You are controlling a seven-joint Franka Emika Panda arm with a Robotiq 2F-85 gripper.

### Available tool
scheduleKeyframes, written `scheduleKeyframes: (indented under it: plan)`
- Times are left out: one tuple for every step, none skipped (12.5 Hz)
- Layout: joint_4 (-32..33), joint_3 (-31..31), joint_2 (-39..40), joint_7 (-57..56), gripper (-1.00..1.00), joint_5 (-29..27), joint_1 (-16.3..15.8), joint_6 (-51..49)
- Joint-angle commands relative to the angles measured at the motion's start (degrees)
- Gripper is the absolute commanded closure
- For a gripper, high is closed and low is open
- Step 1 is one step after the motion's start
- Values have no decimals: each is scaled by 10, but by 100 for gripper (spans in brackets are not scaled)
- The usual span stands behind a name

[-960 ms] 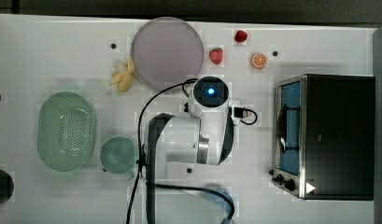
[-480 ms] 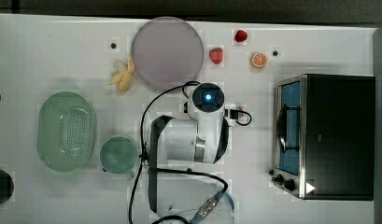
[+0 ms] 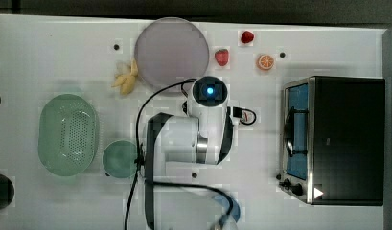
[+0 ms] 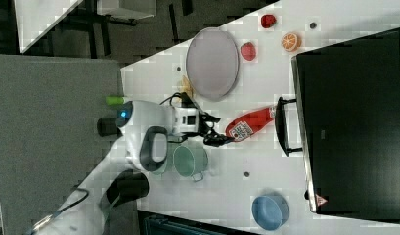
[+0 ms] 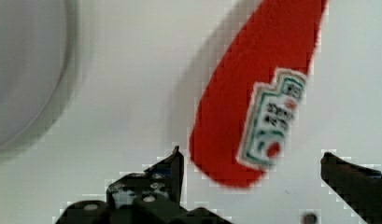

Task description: Pick Ketchup from oven and place it on table.

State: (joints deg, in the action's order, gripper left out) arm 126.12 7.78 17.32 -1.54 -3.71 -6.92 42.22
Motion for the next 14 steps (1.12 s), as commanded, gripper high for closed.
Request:
scheduleKeyframes:
  plan:
    - [-95, 10, -111, 6, -100, -7, -1, -67]
    - [-123, 10, -124, 6, -100, -7, -1, -102]
    - [-154, 10, -133, 6, -100, -6, 0, -131]
    - [-181, 11, -139, 6, -100, -3, 0, -159]
    - [-207, 10, -141, 6, -100, -2, 0, -187]
    - [-235, 9, -141, 6, -100, -2, -1, -209]
    - [-258, 9, -141, 6, -100, -1, -1, -243]
    - [-279, 9, -141, 6, -100, -1, -1, -281]
    - [-299, 10, -141, 6, -100, -1, 0, -313]
    - [-317, 10, -141, 6, -100, -1, 0, -338]
    - [-332, 12, -141, 6, -100, -1, 1, -361]
    - [-344, 14, -142, 6, -100, -1, 1, -387]
    - [-355, 17, -142, 6, -100, -1, 2, -413]
    - [-366, 20, -142, 6, -100, -1, 2, -432]
